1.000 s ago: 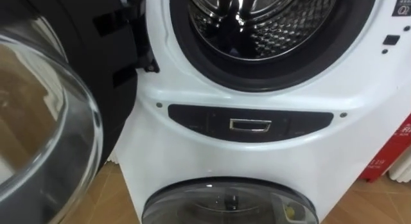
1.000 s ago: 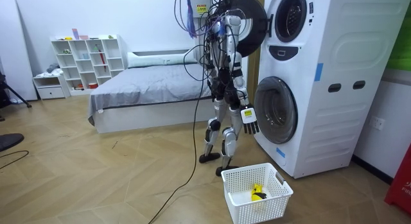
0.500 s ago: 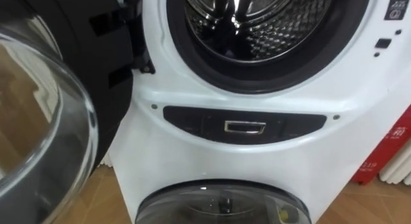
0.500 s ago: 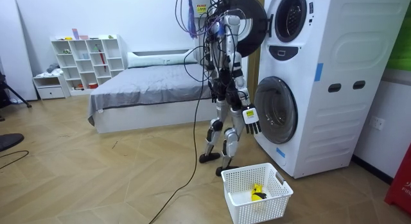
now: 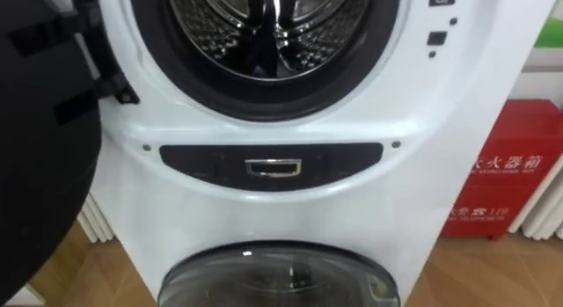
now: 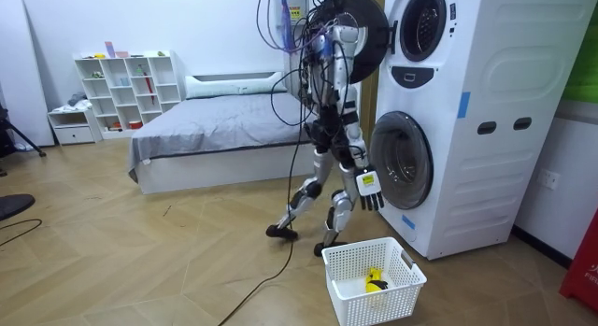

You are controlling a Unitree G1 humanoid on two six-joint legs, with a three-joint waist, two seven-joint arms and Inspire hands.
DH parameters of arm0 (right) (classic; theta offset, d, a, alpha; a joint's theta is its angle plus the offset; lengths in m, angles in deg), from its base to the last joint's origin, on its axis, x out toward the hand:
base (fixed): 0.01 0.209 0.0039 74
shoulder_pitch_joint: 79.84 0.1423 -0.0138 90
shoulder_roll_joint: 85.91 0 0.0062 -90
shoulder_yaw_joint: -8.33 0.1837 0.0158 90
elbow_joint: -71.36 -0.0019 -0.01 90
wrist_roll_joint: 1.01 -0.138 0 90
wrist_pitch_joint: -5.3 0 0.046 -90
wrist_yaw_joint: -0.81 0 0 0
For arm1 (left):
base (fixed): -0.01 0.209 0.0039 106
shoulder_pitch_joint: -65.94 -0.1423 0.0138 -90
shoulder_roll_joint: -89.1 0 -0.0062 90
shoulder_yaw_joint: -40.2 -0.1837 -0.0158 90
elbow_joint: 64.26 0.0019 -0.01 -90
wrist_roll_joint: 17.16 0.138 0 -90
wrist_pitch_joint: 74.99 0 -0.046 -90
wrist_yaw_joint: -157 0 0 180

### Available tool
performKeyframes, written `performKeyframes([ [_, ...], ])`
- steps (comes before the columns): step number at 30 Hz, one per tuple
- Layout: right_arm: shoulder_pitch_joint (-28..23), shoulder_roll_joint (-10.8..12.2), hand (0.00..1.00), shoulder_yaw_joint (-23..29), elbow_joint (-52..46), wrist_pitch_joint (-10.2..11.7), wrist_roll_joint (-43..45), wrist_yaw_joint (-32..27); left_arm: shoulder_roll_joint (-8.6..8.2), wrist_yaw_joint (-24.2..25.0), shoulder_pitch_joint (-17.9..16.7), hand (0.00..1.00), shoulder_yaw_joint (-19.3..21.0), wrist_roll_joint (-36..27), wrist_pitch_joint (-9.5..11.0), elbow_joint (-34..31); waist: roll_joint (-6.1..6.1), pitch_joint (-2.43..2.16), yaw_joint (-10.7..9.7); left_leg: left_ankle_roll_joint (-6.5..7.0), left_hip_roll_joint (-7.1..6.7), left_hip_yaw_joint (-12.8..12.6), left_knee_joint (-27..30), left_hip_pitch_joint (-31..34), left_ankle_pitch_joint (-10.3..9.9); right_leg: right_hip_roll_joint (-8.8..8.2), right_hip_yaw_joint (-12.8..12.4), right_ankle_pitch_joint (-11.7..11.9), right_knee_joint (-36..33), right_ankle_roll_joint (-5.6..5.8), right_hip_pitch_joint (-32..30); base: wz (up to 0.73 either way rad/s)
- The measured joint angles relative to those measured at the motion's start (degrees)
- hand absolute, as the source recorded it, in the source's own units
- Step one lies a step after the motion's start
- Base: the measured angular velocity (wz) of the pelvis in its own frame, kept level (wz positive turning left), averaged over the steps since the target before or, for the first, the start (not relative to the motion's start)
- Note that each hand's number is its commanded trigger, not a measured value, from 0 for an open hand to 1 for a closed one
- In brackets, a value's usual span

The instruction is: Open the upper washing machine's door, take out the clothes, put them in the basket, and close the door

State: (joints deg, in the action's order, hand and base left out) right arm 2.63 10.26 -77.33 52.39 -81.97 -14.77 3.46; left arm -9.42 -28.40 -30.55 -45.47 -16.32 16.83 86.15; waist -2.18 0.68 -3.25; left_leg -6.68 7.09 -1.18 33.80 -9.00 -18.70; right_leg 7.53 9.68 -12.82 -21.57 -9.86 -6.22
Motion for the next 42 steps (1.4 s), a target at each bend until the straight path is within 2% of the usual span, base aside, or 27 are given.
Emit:
performKeyframes([
  [3, 0.23, 0.05, 0.0, 2.01, 0.07, 0.51, 0.02, -0.38, -0.03, 0.17, 0.98, 0.0, -2.62, 1.0, 0.88, -1.11, -0.52, -0.12, -0.2, 1.35, -1.08, 2.29, -8.56, -2.56, -2.6, -0.03, 1.95, 1.47, -0.26, 0.02, -3.19, 0.28],
  [5, 1.08, 0.15, 0.0, 2.04, 0.06, 0.75, -0.08, -0.65, -0.01, 0.17, 1.14, 0.0, -2.66, 2.69, 1.17, -0.63, -0.54, -0.13, 0.46, 2.26, -1.79, 2.68, -13.53, -3.33, -3.14, -0.27, 1.86, 3.31, -0.22, 0.13, -5.06, -0.04],
  [7, 1.05, 0.19, 0.0, 1.94, 0.04, 1.54, -0.44, -0.81, -0.01, 0.1, 0.37, 0.0, -2.65, 3.36, 1.36, -0.57, -0.17, 0.12, 0.55, 3.11, -2.05, 2.77, -17.8, -3.61, -3.3, -0.62, 1.86, 5.51, 0.54, 0.53, -6.21, -0.03],
  [10, 0.67, 0.27, 0.0, 1.97, 0.0, 1.34, -1.77, -1.26, 0.05, -0.06, -1.12, 0.0, -2.16, 3.31, 1.87, 1.57, -0.27, -0.05, 0.7, 6.69, -3.71, 0.94, -21.64, -3.0, -2.88, -1.39, 1.77, 10.77, 3.7, 1.72, -6.96, 0.0],
  [11, 0.68, 0.28, 0.0, 1.97, -0.24, 1.25, -2.32, -1.18, 0.24, -0.08, -1.89, 0.0, -2.15, 3.12, 1.82, 1.75, 0.08, -0.28, 0.57, 7.88, -4.17, -0.53, -21.12, -1.37, -2.61, -2.16, 1.29, 13.41, 6.18, 2.71, -6.91, 0.0],
  [12, 0.74, 0.22, 0.0, 2.04, -0.15, 0.9, -2.42, -1.16, 0.5, -0.1, -2.57, 0.0, -2.22, 3.05, 1.88, 1.9, 0.32, -0.48, 0.42, 8.89, -5.03, -1.33, -20.11, 0.4, -1.92, -2.88, 0.37, 15.78, 8.56, 5.87, -6.83, 0.0],
  [13, 0.78, 0.17, 0.0, 2.07, -0.09, 0.88, -2.43, -1.21, 0.62, -0.14, -2.72, 0.0, -2.21, 3.05, 1.95, 2.41, -0.16, -0.29, 0.71, 9.12, -5.08, -2.01, -19.94, 0.81, -1.47, -3.23, 0.25, 16.46, 8.34, 7.64, -6.91, 0.0],
  [14, 0.41, 0.16, 0.0, 1.92, 0.08, 0.61, -3.24, -1.2, 0.84, -0.47, -2.87, 0.0, -2.35, 3.02, 1.94, 4.46, 0.0, -0.57, 0.42, 9.66, -5.0, -2.49, -19.96, 1.29, -0.74, -4.95, 0.7, 13.67, 3.36, 7.98, -6.63, 0.26],
  [15, -0.16, 0.2, 0.0, 1.93, 0.08, 0.21, -4.14, -1.12, 0.98, -0.82, -2.86, 0.0, -2.3, 3.13, 1.9, 5.27, -0.06, -0.67, -0.23, 9.27, -4.48, -3.78, -20.21, 1.36, 0.12, -7.35, 0.76, 8.46, -2.34, 8.15, -4.66, 0.42],
  [16, -0.53, 0.19, 0.0, 1.95, 0.1, 0.18, -4.15, -1.03, 0.96, -0.94, -2.88, 0.0, -2.28, 3.13, 1.93, 5.22, -0.04, -0.63, -0.29, 9.03, -4.24, -4.77, -20.29, 1.38, 0.45, -8.69, 0.73, 6.02, -4.57, 8.36, -3.17, 0.57],
  [17, -0.97, 0.14, 0.0, 1.93, 0.3, 0.21, -4.11, -1.1, 0.9, -1.31, -3.21, 0.0, -2.25, 3.03, 2.01, 5.2, 0.22, -0.63, -0.31, 8.04, -3.55, -8.11, -20.49, 1.19, 1.04, -11.28, 0.66, 1.84, -7.41, 10.24, 0.39, 0.36],
  [18, -1.02, 0.19, 0.0, 1.84, 0.72, 0.35, -4.2, -1.16, 1.07, -1.33, -3.57, 0.0, -2.02, 2.69, 1.99, 5.21, 1.06, -0.51, 0.02, 7.04, -3.92, -10.42, -20.65, 0.87, 1.5, -12.81, -0.77, -1.15, -6.31, 12.09, 3.66, 0.16],
  [19, -0.84, 0.27, 0.0, 1.84, 0.99, 0.38, -4.27, -1.15, 1.19, -1.31, -3.73, 0.0, -1.58, 2.23, 1.96, 5.16, 2.03, -0.45, 0.6, 6.87, -4.46, -11.06, -20.5, 0.55, 1.52, -12.83, -2.01, -1.9, -4.65, 12.27, 4.03, -0.27],
  [20, -0.39, 0.16, 0.0, 1.82, 1.57, 0.46, -4.55, -1.05, 0.84, -1.23, -4.69, 0.0, 0.23, 1.84, 1.88, 5.01, 1.64, -0.51, 1.48, 6.45, -5.08, -11.22, -19.95, 0.7, 1.64, -12.17, -4.2, -2.75, -1.87, 12.14, 4.31, -0.57],
  [21, -0.34, 0.4, 0.0, 1.2, 1.51, 0.87, -5.23, -1.08, 0.81, -1.15, -5.45, 0.0, 1.78, 0.87, 1.9, 4.94, 1.14, -0.49, 2.37, 6.51, -4.77, -11.0, -20.41, 0.77, 2.29, -10.93, -5.06, -1.38, 0.16, 11.53, 4.58, -0.55],
  [23, -0.57, 0.48, 0.0, -0.3, 1.51, 0.97, -5.8, -0.46, 1.22, -1.39, -5.92, 0.0, 4.22, -0.32, 1.88, 4.99, 1.74, -0.5, 2.21, 6.32, -4.37, -10.93, -21.68, 0.65, 3.15, -9.59, -5.12, 0.52, 2.69, 10.65, 5.09, -0.27],
  [24, -0.79, 0.37, 0.0, -0.59, 1.53, 0.95, -6.03, 0.11, 1.56, -1.4, -5.93, 0.0, 4.48, -1.6, 1.88, 5.09, 1.91, -0.44, 2.1, 6.23, -4.12, -11.16, -22.34, 0.46, 3.58, -9.28, -4.75, 1.92, 4.07, 9.76, 5.53, -0.13],
  [26, -0.77, 0.33, 0.0, -0.49, 1.58, 0.96, -5.98, 0.71, 2.09, -1.4, -5.9, 0.0, 4.49, -3.92, 1.9, 5.17, 2.58, -0.5, 1.91, 6.15, -3.78, -11.4, -22.48, 0.33, 3.71, -8.88, -4.54, 2.68, 5.27, 9.58, 6.13, -0.06],
  [28, -0.78, 0.21, 0.0, 0.67, 1.61, 0.97, -5.95, 1.3, 2.31, -1.37, -5.46, 0.0, 4.95, -5.73, 1.92, 5.21, 2.69, -0.65, 1.79, 6.13, -3.63, -11.38, -22.8, 0.07, 3.69, -8.48, -4.82, 3.01, 6.12, 9.58, 6.64, -0.02],
  [31, -0.93, -0.4, 0.0, 4.27, 1.72, 0.97, -6.0, 1.47, 2.74, -1.35, -4.98, 0.0, 8.85, -7.1, 1.92, 4.77, 2.61, -0.66, 1.77, 6.07, -3.61, -11.45, -23.41, -0.7, 3.74, -8.24, -4.82, 3.2, 7.09, 9.65, 7.44, -0.01],
  [33, -1.54, -1.2, 0.0, 8.34, 1.18, 1.0, -4.95, 1.86, 4.48, -1.25, -4.26, 0.0, 12.82, -9.59, 1.92, 3.87, 2.17, -0.69, 1.91, 6.07, -3.61, -11.39, -23.77, -0.79, 3.74, -8.14, -4.87, 3.23, 7.19, 9.72, 7.43, -0.02],
  [34, -1.6, -1.48, 0.0, 8.91, 1.06, 1.08, -4.53, 1.88, 5.21, -1.27, -4.18, 0.0, 13.43, -10.21, 1.93, 3.42, 2.04, -0.7, 1.96, 6.07, -3.59, -11.31, -23.73, -0.94, 3.75, -8.12, -4.87, 3.23, 7.19, 9.72, 7.46, -0.04],
  [36, -1.96, -2.6, 0.0, 11.38, 1.06, 1.33, -3.21, 2.04, 8.63, -1.21, -2.73, 0.0, 15.28, -12.73, 1.82, 3.35, 0.85, -0.64, 2.05, 6.07, -3.57, -11.15, -23.75, -1.38, 3.75, -8.11, -4.86, 3.28, 8.08, 9.8, 8.73, 0.0],
  [37, -1.96, -2.83, 0.0, 12.5, 1.02, 1.33, -2.87, 2.08, 9.35, -1.24, -2.02, 0.0, 16.51, -13.44, 1.74, 3.35, 0.53, -0.49, 2.03, 6.07, -3.58, -11.1, -23.78, -1.5, 3.75, -8.14, -4.82, 3.28, 8.12, 9.81, 8.95, 0.0],
  [39, -2.8, -4.07, 0.0, 15.77, 0.2, 1.33, -1.56, 2.14, 13.37, -1.33, 1.19, 0.0, 20.51, -17.02, 1.77, 3.31, -0.73, -0.39, 2.14, 6.07, -3.7, -11.21, -24.27, -1.85, 3.75, -8.13, -4.84, 3.22, 8.33, 9.9, 9.14, 0.0],
  [40, -2.73, -4.33, 0.0, 16.42, 0.0, 1.38, -1.5, 2.16, 14.91, -1.41, 1.73, 0.0, 20.87, -18.06, 1.79, 3.31, -0.96, -0.33, 2.15, 6.07, -3.69, -11.21, -24.31, -1.82, 3.75, -8.11, -4.82, 3.22, 8.47, 9.91, 9.12, 0.0],
  [42, -3.01, -5.72, 0.0, 17.42, -0.49, 1.43, -0.26, 2.1, 20.07, -2.18, 3.77, 0.0, 21.51, -19.38, 1.81, 2.27, -1.87, -0.43, 2.16, 6.07, -3.69, -11.13, -24.3, -1.66, 3.75, -8.08, -4.76, 3.25, 8.78, 9.94, 9.13, 0.0],
])
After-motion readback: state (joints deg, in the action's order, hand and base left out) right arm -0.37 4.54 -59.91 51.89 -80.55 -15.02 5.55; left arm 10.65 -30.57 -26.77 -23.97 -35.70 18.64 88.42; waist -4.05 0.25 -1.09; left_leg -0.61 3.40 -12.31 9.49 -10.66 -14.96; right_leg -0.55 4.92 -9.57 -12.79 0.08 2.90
